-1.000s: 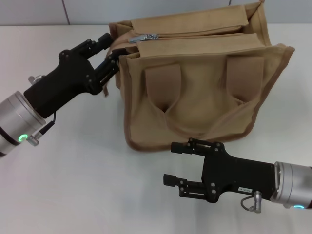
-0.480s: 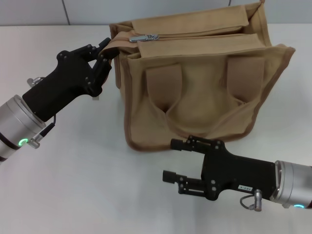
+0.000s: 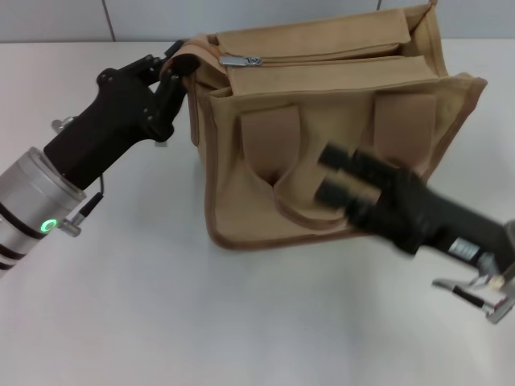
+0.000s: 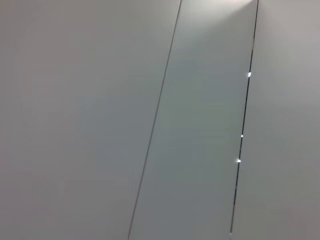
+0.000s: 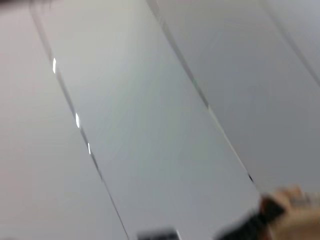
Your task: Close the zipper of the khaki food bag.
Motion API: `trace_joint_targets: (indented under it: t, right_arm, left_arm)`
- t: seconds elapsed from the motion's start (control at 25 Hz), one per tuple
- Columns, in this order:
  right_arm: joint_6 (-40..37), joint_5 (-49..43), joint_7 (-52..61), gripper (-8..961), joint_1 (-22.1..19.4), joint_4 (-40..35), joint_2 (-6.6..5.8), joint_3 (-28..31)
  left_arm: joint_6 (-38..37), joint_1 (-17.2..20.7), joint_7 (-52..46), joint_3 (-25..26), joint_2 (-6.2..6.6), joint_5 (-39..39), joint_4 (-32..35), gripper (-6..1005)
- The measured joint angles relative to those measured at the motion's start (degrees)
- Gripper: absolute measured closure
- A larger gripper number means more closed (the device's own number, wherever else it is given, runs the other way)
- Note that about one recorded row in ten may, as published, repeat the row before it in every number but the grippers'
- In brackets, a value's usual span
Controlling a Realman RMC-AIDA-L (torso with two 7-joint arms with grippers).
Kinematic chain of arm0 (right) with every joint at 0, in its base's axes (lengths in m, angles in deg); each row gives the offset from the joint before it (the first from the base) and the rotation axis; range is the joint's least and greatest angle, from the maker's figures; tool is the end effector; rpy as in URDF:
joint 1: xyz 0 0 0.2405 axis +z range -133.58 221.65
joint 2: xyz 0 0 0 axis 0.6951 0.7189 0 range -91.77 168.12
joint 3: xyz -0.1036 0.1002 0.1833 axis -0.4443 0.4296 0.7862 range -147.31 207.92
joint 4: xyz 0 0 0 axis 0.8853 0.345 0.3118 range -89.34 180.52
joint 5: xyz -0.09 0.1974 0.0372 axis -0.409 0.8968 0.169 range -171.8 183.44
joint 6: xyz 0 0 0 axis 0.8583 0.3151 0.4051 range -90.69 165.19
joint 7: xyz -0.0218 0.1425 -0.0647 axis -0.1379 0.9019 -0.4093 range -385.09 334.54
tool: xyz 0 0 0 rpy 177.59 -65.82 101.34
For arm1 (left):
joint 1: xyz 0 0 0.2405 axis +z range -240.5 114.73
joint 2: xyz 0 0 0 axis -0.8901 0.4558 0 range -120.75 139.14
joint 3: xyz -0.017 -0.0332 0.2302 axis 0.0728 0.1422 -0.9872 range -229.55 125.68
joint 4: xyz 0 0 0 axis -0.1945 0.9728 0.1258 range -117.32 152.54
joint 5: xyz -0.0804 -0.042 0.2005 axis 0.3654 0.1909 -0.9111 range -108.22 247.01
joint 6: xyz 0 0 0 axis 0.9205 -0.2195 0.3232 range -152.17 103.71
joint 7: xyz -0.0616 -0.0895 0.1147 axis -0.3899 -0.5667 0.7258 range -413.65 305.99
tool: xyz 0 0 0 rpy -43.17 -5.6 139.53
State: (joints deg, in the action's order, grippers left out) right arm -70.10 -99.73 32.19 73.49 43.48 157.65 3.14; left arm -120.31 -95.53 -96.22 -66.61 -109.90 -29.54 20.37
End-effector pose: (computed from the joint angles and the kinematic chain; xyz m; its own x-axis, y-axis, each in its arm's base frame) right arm 0.2116 0.2502 -0.0441 0.3271 -0.3266 -0.8868 -0.4277 -0.8879 0.1693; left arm -0.2210 0.3155 -0.0189 0.4142 -0.0407 0.9093 0.5461 -0.7881 -0.2840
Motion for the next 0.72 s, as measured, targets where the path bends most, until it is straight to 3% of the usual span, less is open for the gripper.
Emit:
trace_joint_targets:
  t: [0.12, 0.16, 0.36, 0.72]
  right_arm:
    - [-2.84, 0.0, 8.83, 261, 1.68, -0.07, -0.07, 3.82]
    - [-3.34, 0.0, 16.37, 262, 2.66, -0.48, -0.13, 6.69]
    - [-1.41, 0.0, 27.8, 263, 3.69, -2.34, -0.16, 12.97]
    - [1.65, -0.08, 29.4, 266, 7.28, -2.28, 0.08, 15.51]
  left_arm:
    - [-0.63, -0.83, 0.06, 0.03, -0.03, 0.25, -0.89, 926]
    - [-1.31, -1.15, 0.06, 0.19, -0.06, 0.62, -1.31, 926]
    - [-4.93, -2.1, -0.12, 2.05, -0.1, 1.75, -3.18, 925]
    - [-5.16, -2.61, 0.01, 2.76, -0.08, 1.99, -4.19, 926]
